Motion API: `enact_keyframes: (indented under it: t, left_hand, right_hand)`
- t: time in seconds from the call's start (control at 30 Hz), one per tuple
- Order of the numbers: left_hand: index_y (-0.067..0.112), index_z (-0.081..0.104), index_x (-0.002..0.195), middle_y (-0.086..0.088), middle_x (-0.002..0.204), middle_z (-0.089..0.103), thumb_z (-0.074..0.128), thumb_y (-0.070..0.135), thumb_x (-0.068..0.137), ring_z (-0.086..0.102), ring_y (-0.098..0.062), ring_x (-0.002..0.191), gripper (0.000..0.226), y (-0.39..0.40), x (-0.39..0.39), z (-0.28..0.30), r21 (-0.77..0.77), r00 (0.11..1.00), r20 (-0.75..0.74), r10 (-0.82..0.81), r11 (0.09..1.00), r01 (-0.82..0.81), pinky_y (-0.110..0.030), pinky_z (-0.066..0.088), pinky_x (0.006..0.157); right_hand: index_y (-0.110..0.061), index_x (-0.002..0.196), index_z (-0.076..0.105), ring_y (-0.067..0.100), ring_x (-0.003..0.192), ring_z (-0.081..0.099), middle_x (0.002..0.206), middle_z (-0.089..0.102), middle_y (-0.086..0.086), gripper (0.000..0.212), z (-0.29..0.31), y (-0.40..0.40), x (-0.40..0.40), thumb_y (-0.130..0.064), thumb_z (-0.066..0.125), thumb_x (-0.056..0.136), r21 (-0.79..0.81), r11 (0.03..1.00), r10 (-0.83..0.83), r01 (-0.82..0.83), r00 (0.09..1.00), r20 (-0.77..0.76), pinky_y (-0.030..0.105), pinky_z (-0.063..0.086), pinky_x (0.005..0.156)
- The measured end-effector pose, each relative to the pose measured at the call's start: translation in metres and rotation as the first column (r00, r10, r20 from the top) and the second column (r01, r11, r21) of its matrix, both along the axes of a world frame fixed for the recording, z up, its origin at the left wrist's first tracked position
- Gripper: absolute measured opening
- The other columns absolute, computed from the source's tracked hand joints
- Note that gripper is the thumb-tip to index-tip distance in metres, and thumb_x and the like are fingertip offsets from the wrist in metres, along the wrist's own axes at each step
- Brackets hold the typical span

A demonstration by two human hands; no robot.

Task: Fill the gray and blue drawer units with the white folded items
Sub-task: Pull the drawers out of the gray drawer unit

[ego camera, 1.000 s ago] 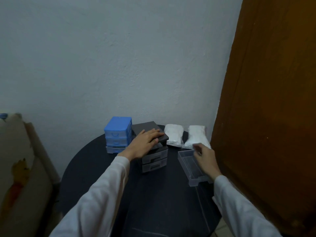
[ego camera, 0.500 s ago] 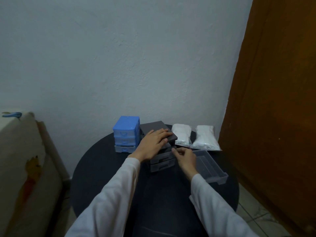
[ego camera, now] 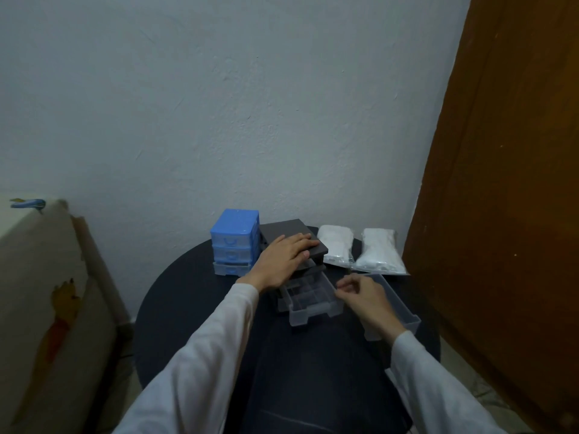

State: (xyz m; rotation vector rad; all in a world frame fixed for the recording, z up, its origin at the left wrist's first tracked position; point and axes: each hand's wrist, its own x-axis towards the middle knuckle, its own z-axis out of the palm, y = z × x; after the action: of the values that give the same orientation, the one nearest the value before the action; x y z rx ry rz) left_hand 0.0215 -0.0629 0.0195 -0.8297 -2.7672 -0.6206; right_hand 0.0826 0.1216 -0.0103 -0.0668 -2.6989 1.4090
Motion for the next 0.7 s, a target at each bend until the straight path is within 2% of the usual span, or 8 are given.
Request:
enact_keyframes:
  t: [0.07, 0.13, 0.27, 0.43, 0.63, 0.7]
  left_hand:
    - [0.026, 0.036, 0.142, 0.004, 0.152, 0.029, 0.03, 0.026, 0.102, 0.021, -0.01, 0.142, 0.04, 0.0, -0.001, -0.001, 0.002, 1.0, 0.0, 0.001, 1.0, -0.001, -0.031, 0.007, 0.114]
    - [0.026, 0.036, 0.142, 0.004, 0.152, 0.03, 0.031, 0.026, 0.102, 0.021, -0.011, 0.142, 0.04, 0.001, -0.001, -0.002, 0.0, 1.0, 0.003, 0.004, 1.0, -0.004, -0.032, 0.007, 0.115]
    - [0.025, 0.037, 0.142, 0.003, 0.152, 0.03, 0.032, 0.026, 0.102, 0.021, -0.011, 0.142, 0.04, 0.001, 0.002, 0.0, -0.006, 1.0, -0.006, 0.012, 1.0, -0.012, -0.033, 0.007, 0.115]
    - [0.025, 0.036, 0.142, 0.002, 0.152, 0.03, 0.03, 0.026, 0.102, 0.02, -0.012, 0.142, 0.04, -0.001, 0.003, 0.001, -0.02, 1.0, -0.006, 0.008, 1.0, -0.008, -0.033, 0.006, 0.115]
    - [0.026, 0.034, 0.143, 0.002, 0.153, 0.027, 0.028, 0.028, 0.102, 0.018, -0.012, 0.143, 0.041, -0.007, -0.001, 0.002, -0.041, 1.0, 0.014, 0.001, 0.999, 0.0, -0.034, 0.005, 0.115]
    - [0.026, 0.034, 0.143, 0.002, 0.154, 0.027, 0.028, 0.027, 0.102, 0.018, -0.012, 0.143, 0.041, -0.007, -0.001, 0.005, -0.048, 1.0, 0.026, -0.003, 0.999, 0.004, -0.034, 0.005, 0.115]
  right_hand:
    - [-0.006, 0.118, 0.057, 0.014, 0.1, 0.057, 0.111, 0.061, 0.006, 0.034, 0.005, -0.007, -0.005, -0.015, 0.064, 0.086, -0.028, 1.0, 0.005, -0.006, 0.999, -0.035, 0.018, 0.043, 0.083]
    - [-0.003, 0.126, 0.051, 0.02, 0.112, 0.055, 0.122, 0.057, 0.009, 0.041, 0.008, -0.019, -0.012, -0.013, 0.062, 0.088, -0.017, 1.0, 0.026, -0.026, 0.999, -0.024, 0.022, 0.04, 0.089]
    - [-0.002, 0.12, 0.053, 0.027, 0.114, 0.054, 0.122, 0.058, 0.015, 0.03, 0.001, -0.038, -0.024, -0.009, 0.055, 0.091, 0.169, 0.985, 0.025, -0.017, 0.999, -0.042, 0.031, 0.041, 0.093]
    - [-0.001, 0.113, 0.059, 0.029, 0.107, 0.057, 0.116, 0.061, 0.018, 0.024, -0.003, -0.037, -0.022, -0.003, 0.045, 0.094, 0.194, 0.98, -0.023, 0.032, 0.999, -0.044, 0.035, 0.045, 0.088]
    - [-0.007, 0.121, 0.057, 0.02, 0.109, 0.057, 0.12, 0.06, 0.01, 0.029, -0.007, -0.02, -0.001, -0.004, 0.044, 0.095, 0.207, 0.977, 0.043, -0.039, 0.999, -0.016, 0.022, 0.041, 0.083]
    - [-0.009, 0.12, 0.057, 0.019, 0.108, 0.057, 0.119, 0.061, 0.009, 0.029, -0.008, -0.016, 0.004, -0.004, 0.044, 0.095, 0.208, 0.977, 0.039, -0.035, 0.999, -0.014, 0.021, 0.041, 0.082]
